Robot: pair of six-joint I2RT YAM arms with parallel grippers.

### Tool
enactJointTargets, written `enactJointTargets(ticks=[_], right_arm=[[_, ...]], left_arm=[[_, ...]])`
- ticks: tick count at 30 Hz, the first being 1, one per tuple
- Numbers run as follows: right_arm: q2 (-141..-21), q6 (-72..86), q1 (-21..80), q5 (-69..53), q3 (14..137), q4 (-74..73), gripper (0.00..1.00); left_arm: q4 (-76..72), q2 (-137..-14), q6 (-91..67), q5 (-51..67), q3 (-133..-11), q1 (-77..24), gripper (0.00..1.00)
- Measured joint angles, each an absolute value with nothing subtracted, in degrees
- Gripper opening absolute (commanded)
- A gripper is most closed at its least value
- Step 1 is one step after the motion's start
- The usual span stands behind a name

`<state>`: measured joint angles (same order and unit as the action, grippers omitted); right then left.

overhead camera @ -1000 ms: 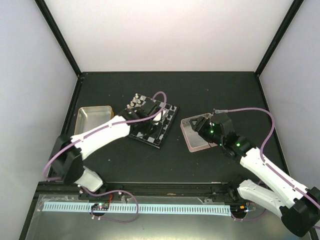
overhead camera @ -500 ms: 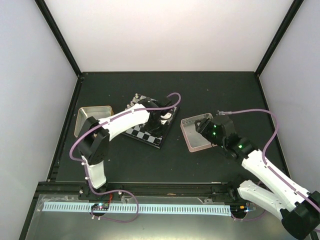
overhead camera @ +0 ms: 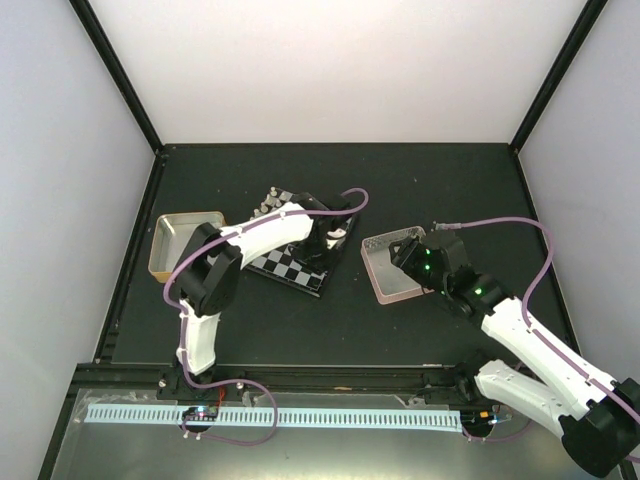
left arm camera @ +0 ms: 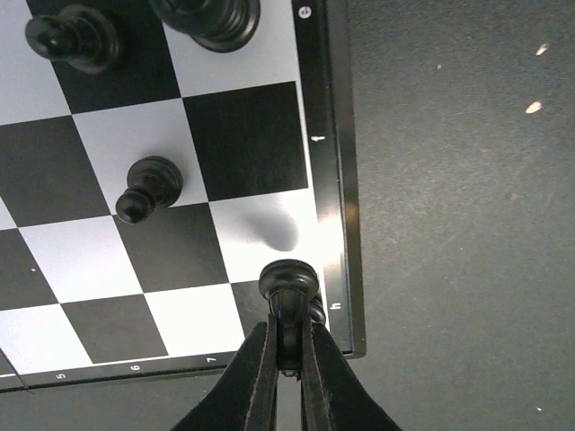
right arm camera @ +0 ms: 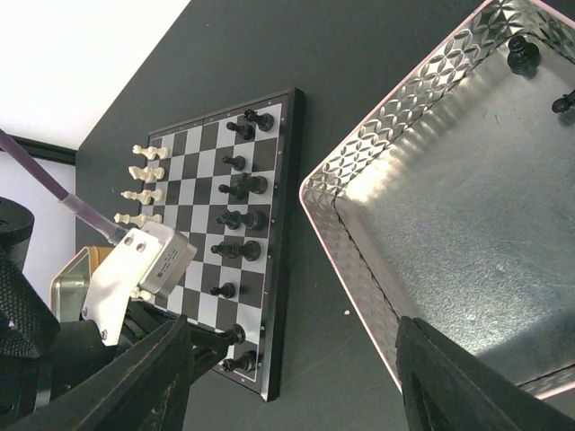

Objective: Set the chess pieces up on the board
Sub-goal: Place the chess piece on the chessboard.

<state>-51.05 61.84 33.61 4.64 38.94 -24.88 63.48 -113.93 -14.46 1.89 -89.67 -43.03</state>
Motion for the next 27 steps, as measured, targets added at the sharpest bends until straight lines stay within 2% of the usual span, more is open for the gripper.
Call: enactJointTargets(ticks=[27], right_arm=[[-51.48,61.82,33.58,4.62,38.74,-25.47,0.63]], left_arm=[[63.61,-116.38,-12.58,4.16,-90.74,-41.63,0.13]])
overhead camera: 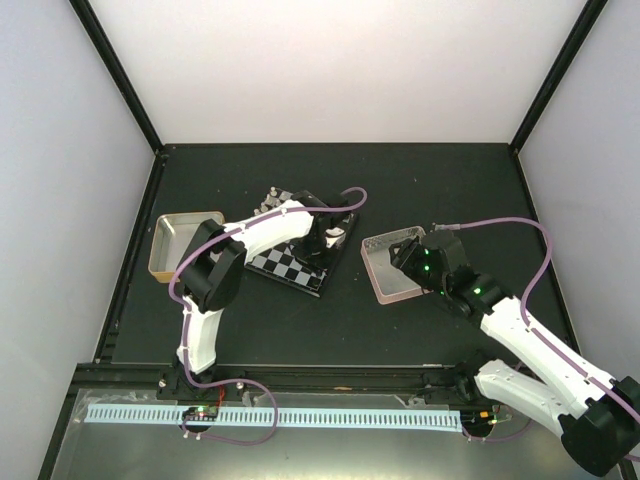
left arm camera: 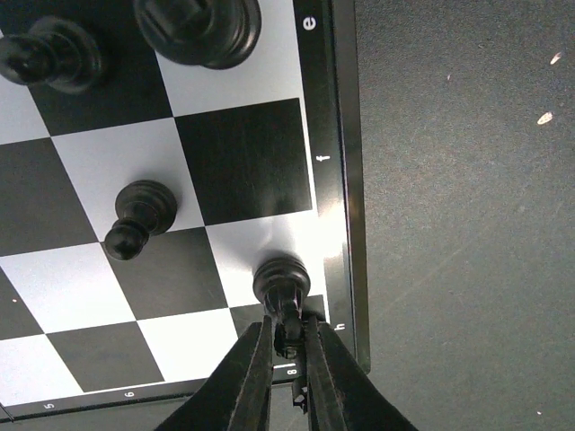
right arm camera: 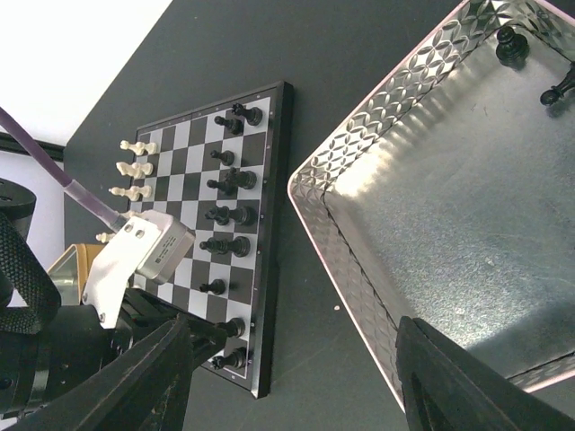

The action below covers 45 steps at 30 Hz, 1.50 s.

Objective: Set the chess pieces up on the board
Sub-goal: Place the chess piece on the chessboard, then pick up the chess piece from the storage box.

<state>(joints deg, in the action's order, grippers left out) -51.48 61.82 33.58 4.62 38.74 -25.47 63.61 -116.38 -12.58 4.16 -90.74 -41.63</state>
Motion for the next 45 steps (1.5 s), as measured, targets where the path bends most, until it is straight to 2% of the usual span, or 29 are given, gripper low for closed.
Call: enactJointTargets(ticks=[12,18,24,30,37,45], right_arm=[[-51.46,61.32,33.58,5.65,38.74,-26.28,0.62],[-52.21,55.48,32.73,8.73,38.74,-26.30,0.53],[-61.84,48.18,29.41,13.06,40.23,-27.57,0.45],[-73.10,45.80,27.86,17.28,41.78,-27.77,0.36],[-88.23,49.10,25.43,20.03,47.81,-26.76,0.36],[-98.15,56.53,25.19,25.63,55.33,-27.55,0.37]], left_arm=[[63.46,-116.36,-12.58,4.38,-90.76,-41.34,0.39],[62.39,-112.90,-12.91,5.87,-90.72,-40.84,0.41],[55.68,-98.87,-14.76,8.40,-86.17,-39.70,0.43],[44.75,-83.70,-18.17,8.60,-74.22,-37.56,0.46],[34.17,-73.41,-20.32,8.62,-62.83,-37.06,0.49],[31.03,-71.20,-20.36,8.82,-61.98,-35.88,0.49]])
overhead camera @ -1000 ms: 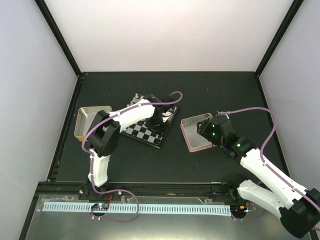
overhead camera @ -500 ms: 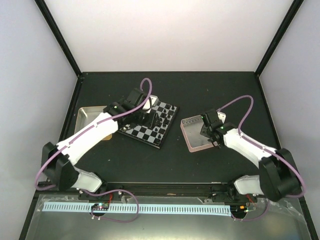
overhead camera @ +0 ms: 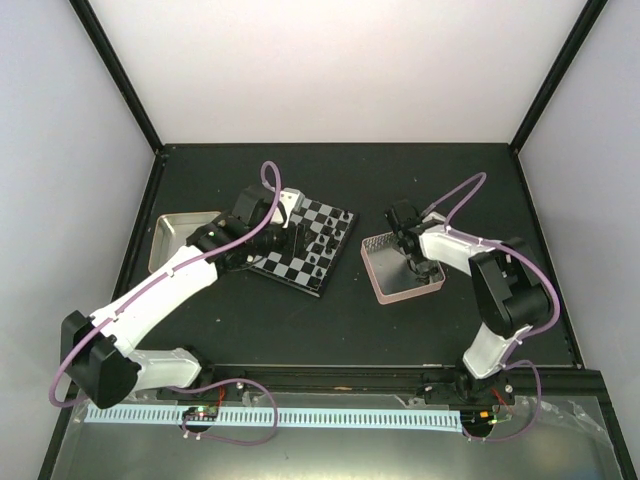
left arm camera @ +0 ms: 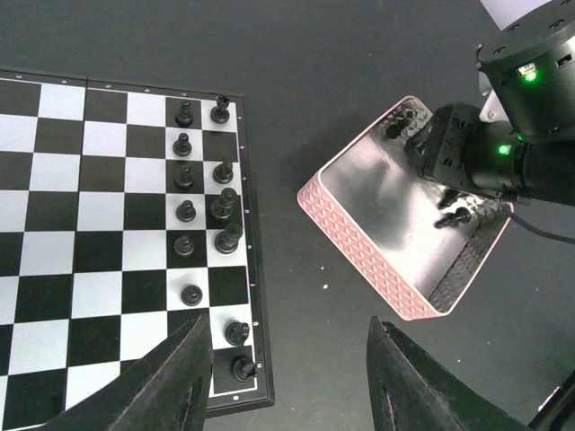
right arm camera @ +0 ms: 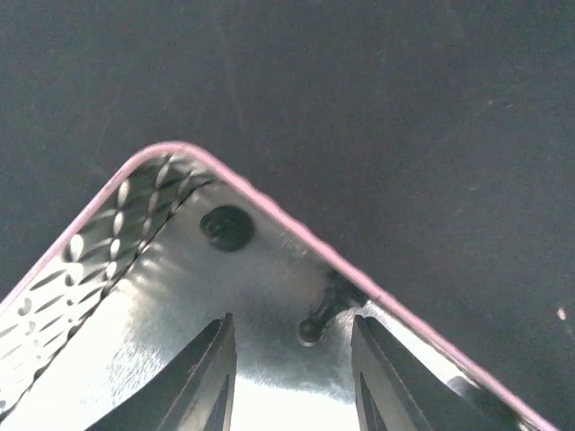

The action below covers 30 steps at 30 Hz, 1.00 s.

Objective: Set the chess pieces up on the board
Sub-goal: Pick up the chess piece from the storage box.

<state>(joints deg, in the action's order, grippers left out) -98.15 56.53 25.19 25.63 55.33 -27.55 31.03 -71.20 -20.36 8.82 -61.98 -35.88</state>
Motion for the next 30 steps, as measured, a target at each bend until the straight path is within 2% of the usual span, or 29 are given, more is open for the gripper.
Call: enactJointTargets(ticks=[10,21,26,30], right_arm=[[-101.84,61.93,24.86,28.42,57.52,-30.26,0.35],[-103.11,62.52,24.58,29.36,60.03,-31.83,0.21],[-104.60,62.26,24.27,29.50,61.41,-32.80,0.20],[-104.86,61.58,24.27,29.36,61.49,-33.41,0.08]], left_arm=[[30.72,-71.20,-20.12,9.52,-61.23,-34.59,0.49],[30.39,-71.20,-20.12,10.44,-60.86,-34.06,0.49],[30.37,-71.18,-20.10,10.63,-60.84,-34.06,0.49],[30.37,-71.18,-20.08,10.76,-60.84,-34.00,0.49]])
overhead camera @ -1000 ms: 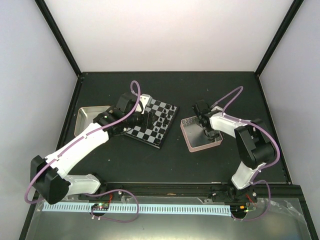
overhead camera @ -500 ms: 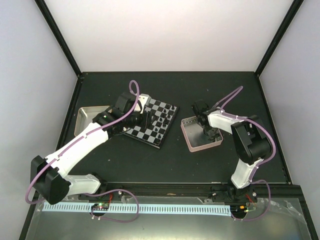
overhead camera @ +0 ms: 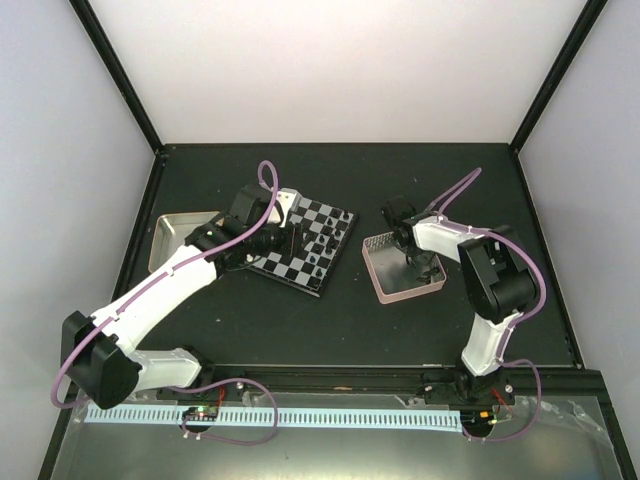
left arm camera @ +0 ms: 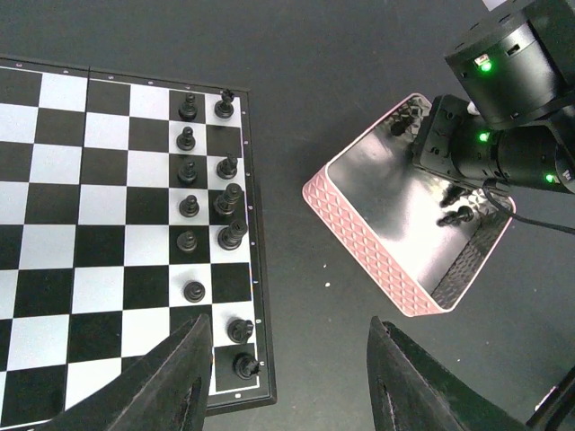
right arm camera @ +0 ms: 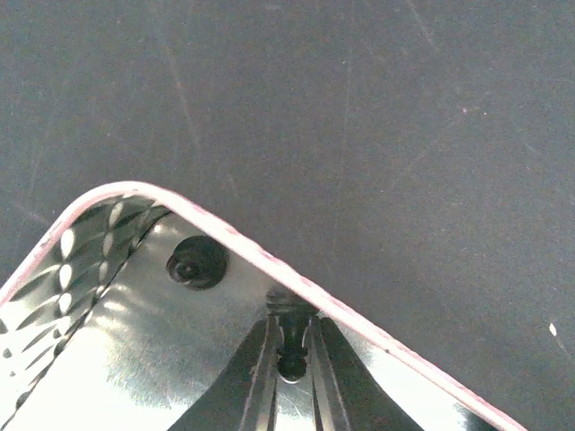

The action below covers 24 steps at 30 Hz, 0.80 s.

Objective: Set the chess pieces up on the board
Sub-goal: Pick up the chess piece from the storage box.

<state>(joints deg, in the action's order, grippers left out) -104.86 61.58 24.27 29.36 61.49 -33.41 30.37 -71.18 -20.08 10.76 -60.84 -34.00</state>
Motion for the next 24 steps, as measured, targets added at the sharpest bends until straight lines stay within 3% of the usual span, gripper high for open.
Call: enactJointTargets(ticks=[12,24], right_arm=[[-101.93,55.86,24.16,22.96,59.48,-31.35,0.01],[-90.26,41.74,24.05,-0.71,53.19,-24.01,0.01]], left_arm=[[30.28,-70.61,-20.10,10.83,-60.34,-33.69,0.49],[25.10,-68.84,-24.60,15.29,-55.42,-33.69,0.50]])
